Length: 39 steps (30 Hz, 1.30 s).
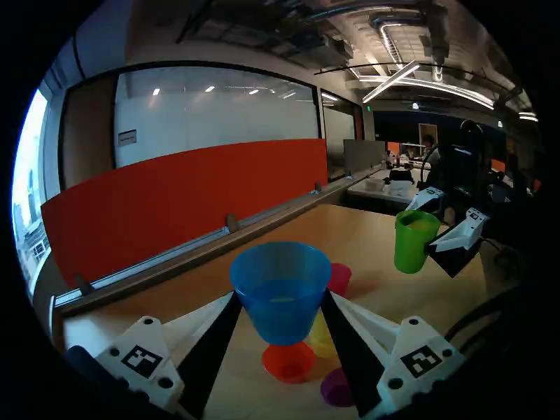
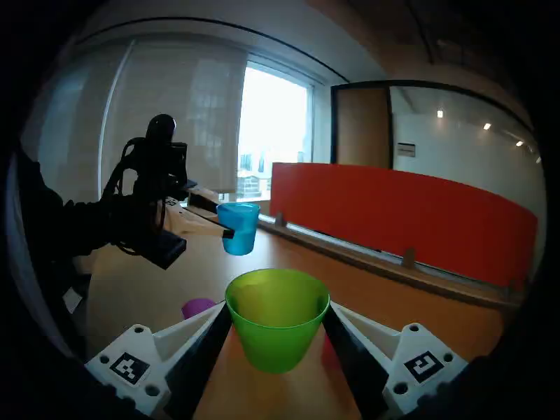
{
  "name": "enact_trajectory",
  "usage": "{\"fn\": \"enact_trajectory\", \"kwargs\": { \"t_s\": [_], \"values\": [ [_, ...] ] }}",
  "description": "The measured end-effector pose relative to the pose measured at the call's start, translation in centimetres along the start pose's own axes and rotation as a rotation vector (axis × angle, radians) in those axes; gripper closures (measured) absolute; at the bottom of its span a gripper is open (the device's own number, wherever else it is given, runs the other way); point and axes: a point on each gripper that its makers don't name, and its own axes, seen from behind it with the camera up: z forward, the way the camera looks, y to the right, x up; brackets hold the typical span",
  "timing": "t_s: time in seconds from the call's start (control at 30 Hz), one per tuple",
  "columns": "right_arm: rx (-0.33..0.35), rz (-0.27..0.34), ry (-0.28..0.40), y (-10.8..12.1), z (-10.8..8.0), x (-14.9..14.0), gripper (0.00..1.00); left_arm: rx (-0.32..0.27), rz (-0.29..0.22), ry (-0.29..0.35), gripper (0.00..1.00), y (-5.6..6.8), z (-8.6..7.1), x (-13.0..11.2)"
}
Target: Pour water
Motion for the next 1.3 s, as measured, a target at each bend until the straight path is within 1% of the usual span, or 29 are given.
{"fn": "enact_trajectory", "kwargs": {
  "t_s": [0.2,0.47,0.67,0.97,1.07,1.3],
  "values": [
    [0.011,0.002,0.006,-0.3,0.2,0.3,0.09,0.016,-0.009,0.031,0.19,-0.2,-1.0,0.6],
    [0.02,-0.003,0.008,-0.6,0.5,0.6,0.09,0.026,-0.033,0.113,0.19,0.1,-2.3,2.4],
    [0.025,-0.007,0.01,-0.7,0.6,0.8,0.09,0.037,-0.059,0.16,0.2,0.2,-3.0,3.1],
    [0.037,-0.009,0.013,-1.0,0.9,0.9,0.09,0.039,-0.08,0.23,0.2,0.6,-4.3,4.4],
    [0.042,-0.009,0.013,-1.1,0.9,0.9,0.09,0.041,-0.081,0.235,0.2,0.5,-4.5,4.4],
    [0.052,-0.012,0.016,-1.5,1.0,0.8,0.09,0.05,-0.07,0.217,0.19,0.2,-4.7,4.3]
  ]
}}
